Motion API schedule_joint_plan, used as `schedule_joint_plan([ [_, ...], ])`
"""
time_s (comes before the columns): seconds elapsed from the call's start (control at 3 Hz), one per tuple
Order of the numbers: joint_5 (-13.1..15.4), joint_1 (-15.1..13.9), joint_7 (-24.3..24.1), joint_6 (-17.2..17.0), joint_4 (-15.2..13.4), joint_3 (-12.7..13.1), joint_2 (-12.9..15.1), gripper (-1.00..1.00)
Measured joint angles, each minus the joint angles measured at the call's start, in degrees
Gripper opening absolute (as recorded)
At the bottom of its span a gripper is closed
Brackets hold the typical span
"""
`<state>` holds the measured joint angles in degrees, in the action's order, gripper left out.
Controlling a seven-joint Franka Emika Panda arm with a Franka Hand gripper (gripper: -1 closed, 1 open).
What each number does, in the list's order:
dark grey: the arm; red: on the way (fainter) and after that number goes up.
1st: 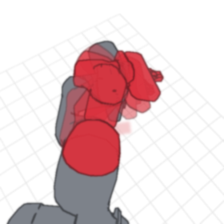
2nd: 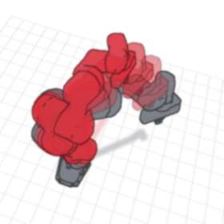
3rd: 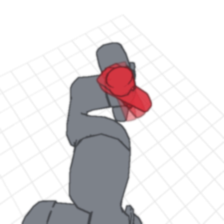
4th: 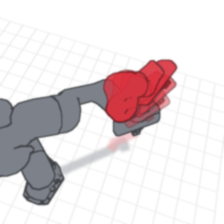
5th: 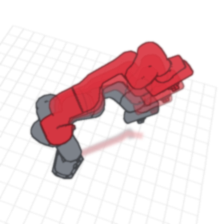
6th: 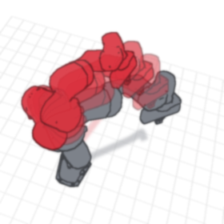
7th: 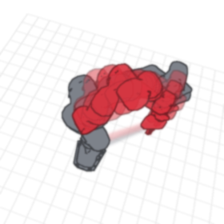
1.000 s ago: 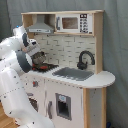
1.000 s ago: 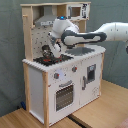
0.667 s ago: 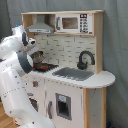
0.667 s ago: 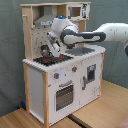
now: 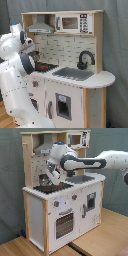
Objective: Play with the kitchen
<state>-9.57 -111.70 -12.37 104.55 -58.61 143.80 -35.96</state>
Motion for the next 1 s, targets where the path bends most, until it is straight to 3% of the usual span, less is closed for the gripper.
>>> schedule_joint_plan([
  [0.33, -0.83, -2.79, 0.07, -0.21, 0.81, 4.80, -1.14, -1.00],
  [0.67, -1.34, -4.38, 0.05, -5.45, 2.46, 5.28, -1.13, -1.00],
  [1.0, -1.34, -4.41, 0.05, -6.57, 2.60, 5.26, -1.14, -1.00],
])
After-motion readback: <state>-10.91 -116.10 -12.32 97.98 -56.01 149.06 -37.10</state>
